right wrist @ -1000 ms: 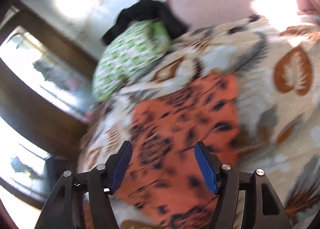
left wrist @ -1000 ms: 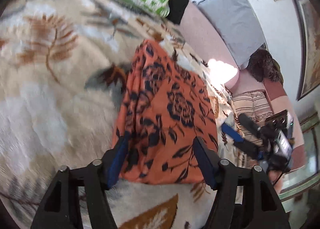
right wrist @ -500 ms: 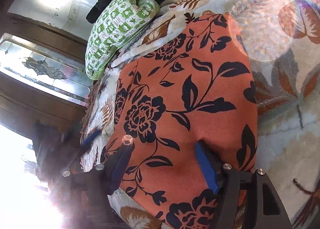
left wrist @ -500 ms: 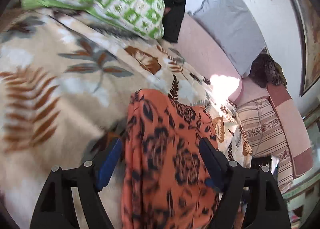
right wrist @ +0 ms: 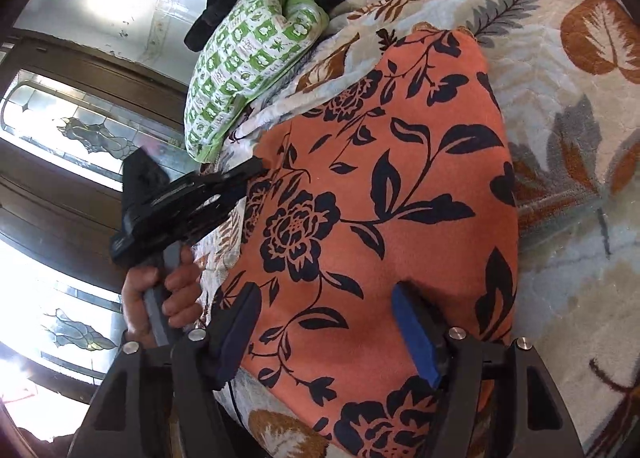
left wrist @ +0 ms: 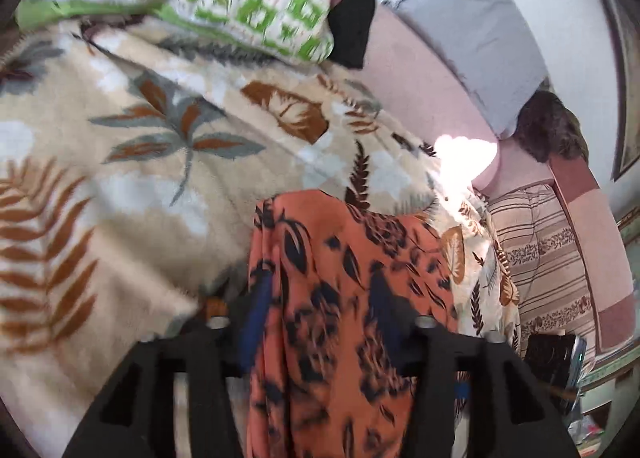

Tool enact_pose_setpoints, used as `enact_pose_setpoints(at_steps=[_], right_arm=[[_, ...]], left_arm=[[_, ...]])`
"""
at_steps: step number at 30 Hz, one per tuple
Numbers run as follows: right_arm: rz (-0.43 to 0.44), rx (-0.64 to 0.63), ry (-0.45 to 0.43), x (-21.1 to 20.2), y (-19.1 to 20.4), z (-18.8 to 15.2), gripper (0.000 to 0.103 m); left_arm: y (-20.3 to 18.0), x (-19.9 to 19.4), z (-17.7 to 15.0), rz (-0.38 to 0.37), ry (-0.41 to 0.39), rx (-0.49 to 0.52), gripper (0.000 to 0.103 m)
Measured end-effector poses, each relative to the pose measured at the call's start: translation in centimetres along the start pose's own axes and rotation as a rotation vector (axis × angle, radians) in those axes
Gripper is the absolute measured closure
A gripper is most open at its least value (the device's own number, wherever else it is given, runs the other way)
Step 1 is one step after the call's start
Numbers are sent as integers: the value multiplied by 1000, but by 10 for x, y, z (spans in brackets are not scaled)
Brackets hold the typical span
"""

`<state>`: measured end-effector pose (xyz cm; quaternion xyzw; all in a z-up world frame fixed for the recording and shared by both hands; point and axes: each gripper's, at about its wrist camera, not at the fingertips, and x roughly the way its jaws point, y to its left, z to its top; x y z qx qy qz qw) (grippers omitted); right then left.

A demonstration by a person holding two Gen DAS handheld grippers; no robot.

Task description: Fold small clothes

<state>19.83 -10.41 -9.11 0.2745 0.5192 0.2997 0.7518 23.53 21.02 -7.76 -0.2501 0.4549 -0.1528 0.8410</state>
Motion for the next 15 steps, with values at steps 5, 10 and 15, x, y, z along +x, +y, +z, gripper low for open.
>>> enact_pose_setpoints(at_steps=[5,10,15], right_arm=[[17,-1,-87,-42,14,-26,27],[90,32,-74,-46,12,-56,25],[27,108,11,-17,-6,-58,23]], left_arm=[[-31,-53,-65,117,-65,97,44],[-47,-49,-117,317,-56,183,44],[-35,-20,-125,507,54,195,44]])
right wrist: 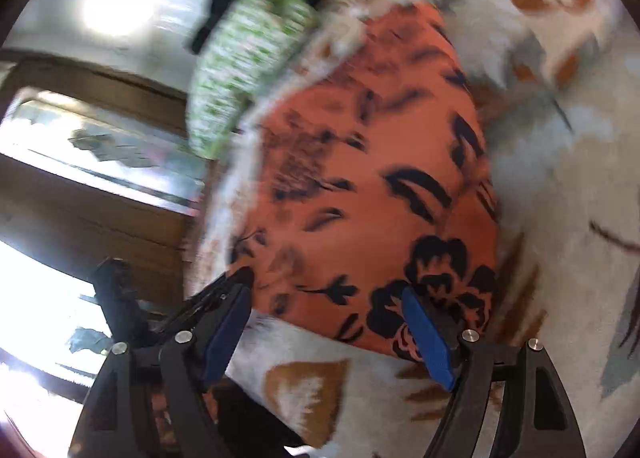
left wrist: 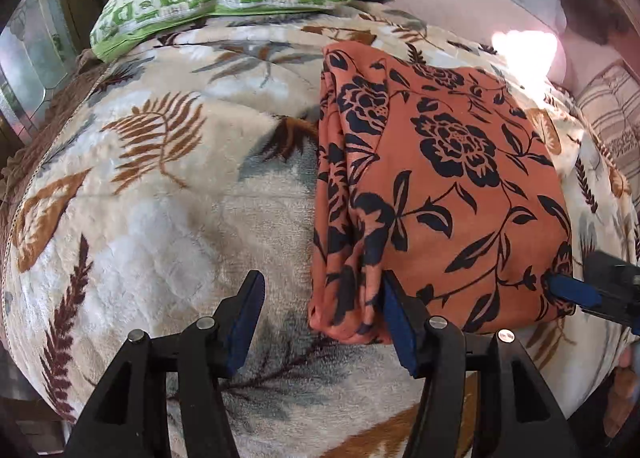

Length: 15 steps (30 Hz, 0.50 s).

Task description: Fold small clothes

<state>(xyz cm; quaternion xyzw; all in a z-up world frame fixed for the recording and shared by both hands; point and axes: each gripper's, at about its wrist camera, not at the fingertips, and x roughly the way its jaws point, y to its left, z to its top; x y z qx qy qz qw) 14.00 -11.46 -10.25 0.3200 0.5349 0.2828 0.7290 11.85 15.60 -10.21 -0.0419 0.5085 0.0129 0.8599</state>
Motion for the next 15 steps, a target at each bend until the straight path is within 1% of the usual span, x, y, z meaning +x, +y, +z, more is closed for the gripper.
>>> enact_pose_setpoints(at_steps=[2,3,6,7,10,15], right_arm=[[42,-45,-47,-21,16,-5,23],[57,-77,-70,-33,23,-8,23],[25,-108,-118,-59,26,-16,23],[17,-101,-129,-65,22,-19,23],[-9,-62,-142,-77,6,-26,22],[-24,-31,-146,-87,-14,-35,22]], left_arm=[[2,-23,0,-3,-67,-8,44],[1,-31,1,0,-84,1,44],[3,-52,4,-17,-120,1,43],[5,-57,4,-24,-128,-7,40],[4,-63,3,-25,-143,-23,39],[4,-58,2,-12,-123,-28,39]])
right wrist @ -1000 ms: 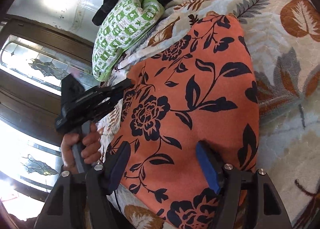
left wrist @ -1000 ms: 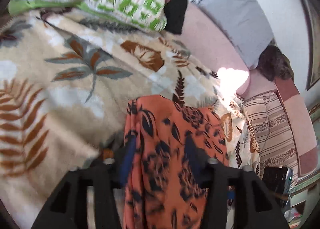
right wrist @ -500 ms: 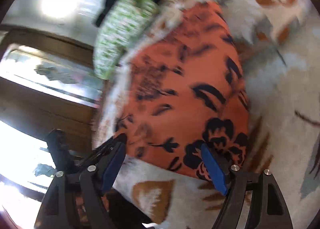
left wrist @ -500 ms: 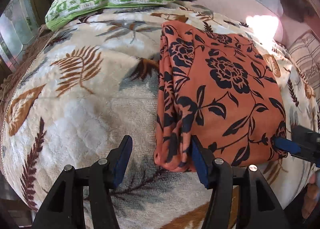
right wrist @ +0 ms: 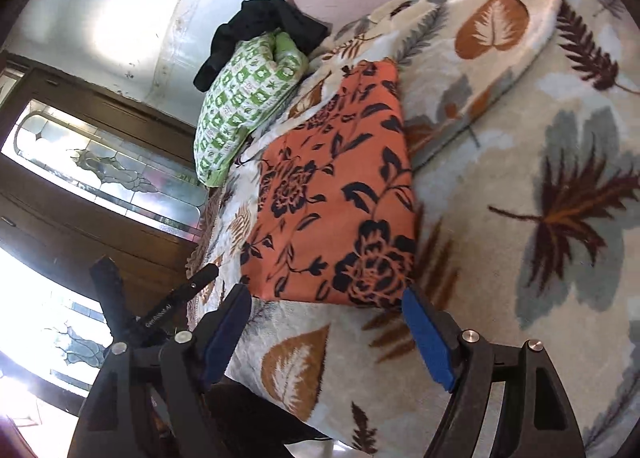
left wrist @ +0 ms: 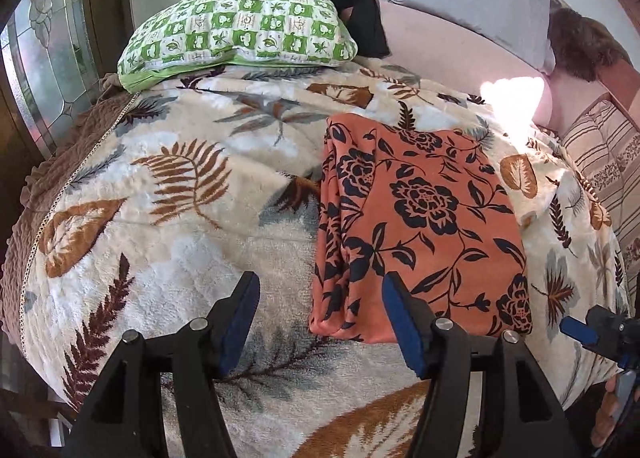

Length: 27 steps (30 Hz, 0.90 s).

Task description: Fold small clothes

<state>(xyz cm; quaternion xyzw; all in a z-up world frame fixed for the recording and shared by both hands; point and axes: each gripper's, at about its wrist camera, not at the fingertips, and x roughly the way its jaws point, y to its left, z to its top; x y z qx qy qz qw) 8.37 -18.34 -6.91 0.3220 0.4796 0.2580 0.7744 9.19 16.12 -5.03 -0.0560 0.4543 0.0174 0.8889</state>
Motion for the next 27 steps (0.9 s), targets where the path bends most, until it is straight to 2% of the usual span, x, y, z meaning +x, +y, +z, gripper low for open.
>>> enact_pose_setpoints(at_steps=[6,13,19,25,26,27], right_arm=[[-31,-45,-16,0,-1,-1,22],[-67,-110,-36,2,1,-15,22],[-101,-179,-66,2,3,-28,22],[-69,-214,-116,-17,4,-33,22],[-61,-208,-123,-20,3,-34,22],[-55,-199,-125,-23,1,-34,22]], left_arm=[[2,4,-1,-12,4,-16,39],[19,1,-31,-118,-9,-127,38],[20,-4,-60,-113,-32,-165,38],[7,-23,-54,-117,-46,-173,37],[3,-26,-52,-111,-49,-169,36],[-1,-30,-51,-109,-51,-163,30]])
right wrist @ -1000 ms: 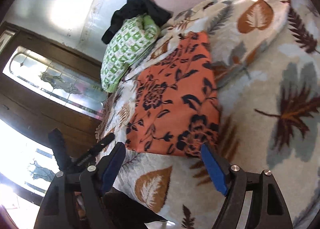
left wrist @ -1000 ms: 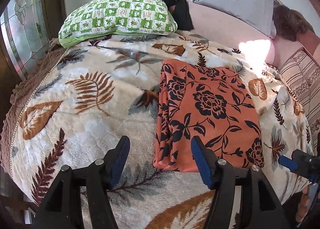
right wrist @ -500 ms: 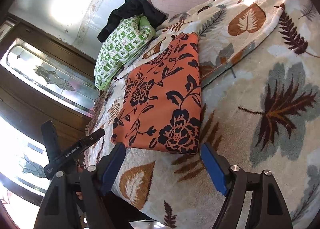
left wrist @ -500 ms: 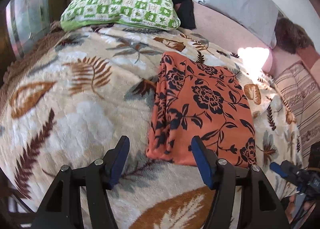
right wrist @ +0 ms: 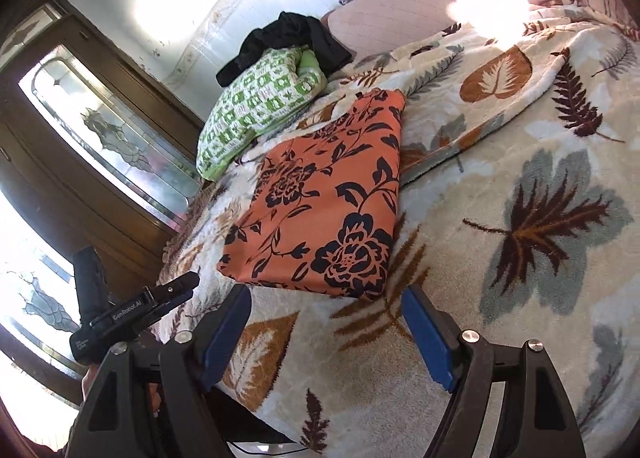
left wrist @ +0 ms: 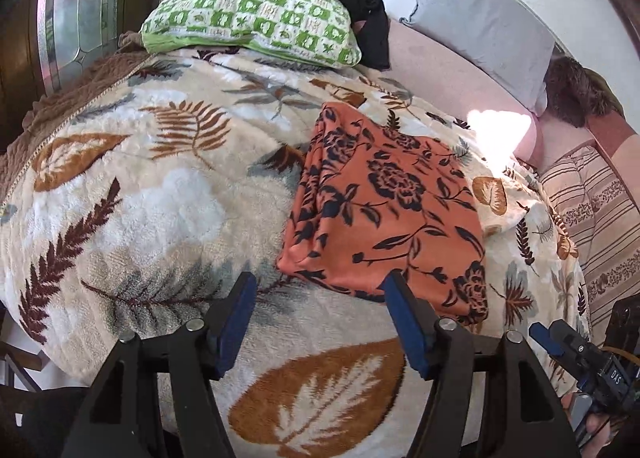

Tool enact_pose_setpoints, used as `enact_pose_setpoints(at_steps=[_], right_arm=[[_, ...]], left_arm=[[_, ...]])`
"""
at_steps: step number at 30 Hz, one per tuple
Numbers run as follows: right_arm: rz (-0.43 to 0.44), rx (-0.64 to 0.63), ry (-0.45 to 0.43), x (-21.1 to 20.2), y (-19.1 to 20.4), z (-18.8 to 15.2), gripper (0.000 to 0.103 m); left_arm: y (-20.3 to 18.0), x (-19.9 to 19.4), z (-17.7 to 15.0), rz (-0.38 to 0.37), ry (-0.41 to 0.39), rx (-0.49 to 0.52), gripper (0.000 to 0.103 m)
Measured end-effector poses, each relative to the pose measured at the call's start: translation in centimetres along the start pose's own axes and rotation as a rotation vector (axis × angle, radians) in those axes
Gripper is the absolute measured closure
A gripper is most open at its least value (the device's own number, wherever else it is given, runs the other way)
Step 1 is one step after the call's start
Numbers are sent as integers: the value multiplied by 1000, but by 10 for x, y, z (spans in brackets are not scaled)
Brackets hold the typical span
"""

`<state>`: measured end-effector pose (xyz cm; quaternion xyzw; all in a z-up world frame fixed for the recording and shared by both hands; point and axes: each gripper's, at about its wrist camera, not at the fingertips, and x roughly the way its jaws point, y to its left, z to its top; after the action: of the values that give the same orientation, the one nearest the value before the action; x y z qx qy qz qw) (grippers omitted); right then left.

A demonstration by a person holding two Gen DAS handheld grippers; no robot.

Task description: Fold small clothes

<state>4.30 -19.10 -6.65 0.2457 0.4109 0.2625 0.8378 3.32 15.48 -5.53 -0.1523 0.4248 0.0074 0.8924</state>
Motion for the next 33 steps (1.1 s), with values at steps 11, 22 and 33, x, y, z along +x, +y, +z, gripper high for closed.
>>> enact_pose_setpoints(at_steps=[11,22,33], right_arm=[[-21,236,8,-7,-52,14,14],[102,275,199,99,-63,114,0],[41,184,263,175,-63,141,8]], left_arm=[[3,40,38,-26,90,7,21],[28,128,100,-251,227,-71,21],[19,179,102,-301,314,-58,50]])
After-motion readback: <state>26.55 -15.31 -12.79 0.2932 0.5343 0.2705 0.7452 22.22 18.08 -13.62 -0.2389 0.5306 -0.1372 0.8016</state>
